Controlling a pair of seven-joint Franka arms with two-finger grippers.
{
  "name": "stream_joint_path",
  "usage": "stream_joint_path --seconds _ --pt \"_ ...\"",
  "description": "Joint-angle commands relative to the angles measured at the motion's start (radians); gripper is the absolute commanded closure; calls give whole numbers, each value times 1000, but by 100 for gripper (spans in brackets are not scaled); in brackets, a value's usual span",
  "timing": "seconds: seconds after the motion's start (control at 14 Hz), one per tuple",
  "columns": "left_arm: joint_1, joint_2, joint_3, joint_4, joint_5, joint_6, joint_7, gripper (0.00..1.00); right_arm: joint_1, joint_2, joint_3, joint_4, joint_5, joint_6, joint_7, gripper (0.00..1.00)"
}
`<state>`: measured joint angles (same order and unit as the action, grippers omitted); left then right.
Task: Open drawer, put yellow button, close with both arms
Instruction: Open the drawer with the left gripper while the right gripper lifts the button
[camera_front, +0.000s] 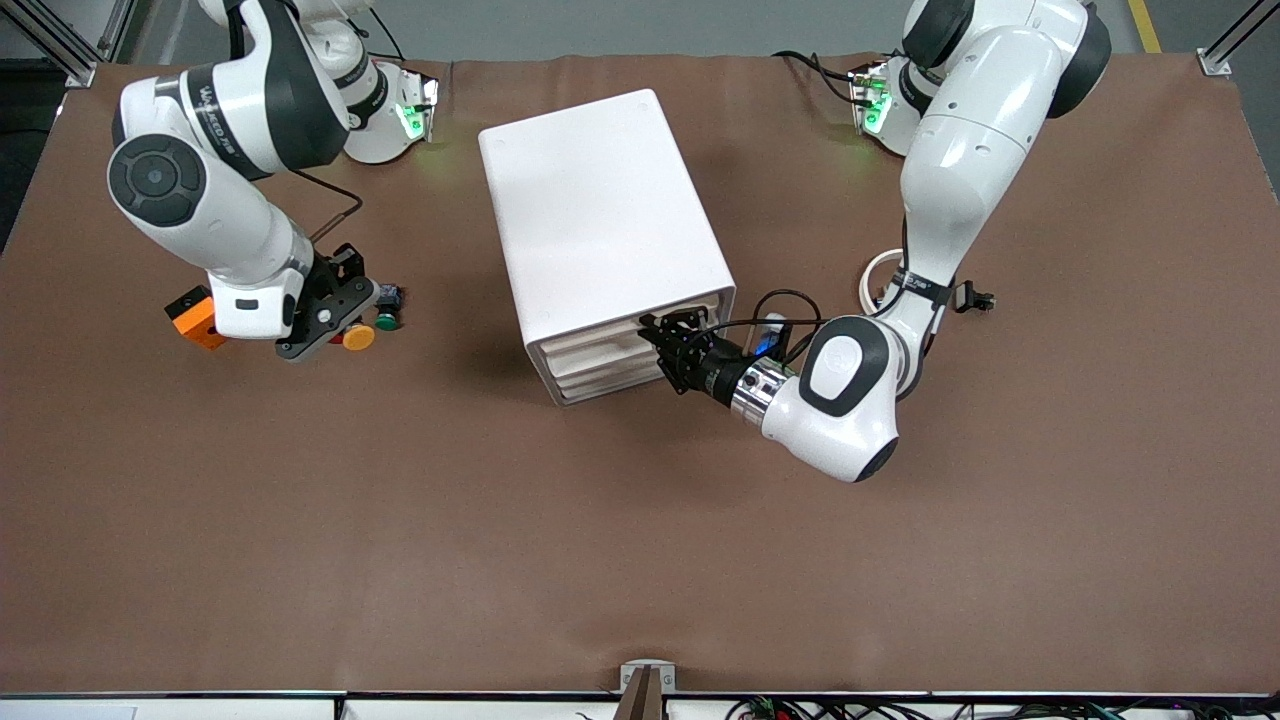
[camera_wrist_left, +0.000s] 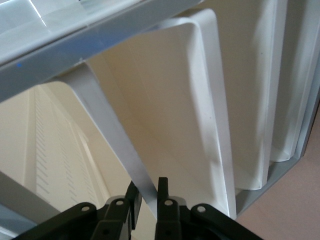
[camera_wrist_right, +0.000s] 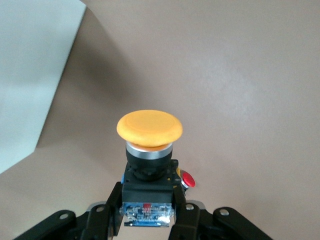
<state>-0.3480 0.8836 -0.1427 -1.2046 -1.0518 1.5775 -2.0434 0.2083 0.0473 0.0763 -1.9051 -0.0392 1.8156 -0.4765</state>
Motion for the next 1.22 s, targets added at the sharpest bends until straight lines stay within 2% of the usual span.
stream_joint_path --seconds 0.0,0.36,0.93,1.0,1.15 --pt "9 0 8 22 -33 -36 51 100 43 8 -10 52 18 -13 44 100" --pt "40 0 8 23 -34 47 117 100 178 45 -10 107 18 7 284 100" --pt "93 5 9 23 -114 120 213 100 315 198 -10 354 21 -2 666 100" --pt "96 6 9 23 -116 133 226 100 325 218 -10 385 30 -4 714 100" --pt "106 9 9 23 -145 148 265 100 332 267 -12 454 112 -7 777 100"
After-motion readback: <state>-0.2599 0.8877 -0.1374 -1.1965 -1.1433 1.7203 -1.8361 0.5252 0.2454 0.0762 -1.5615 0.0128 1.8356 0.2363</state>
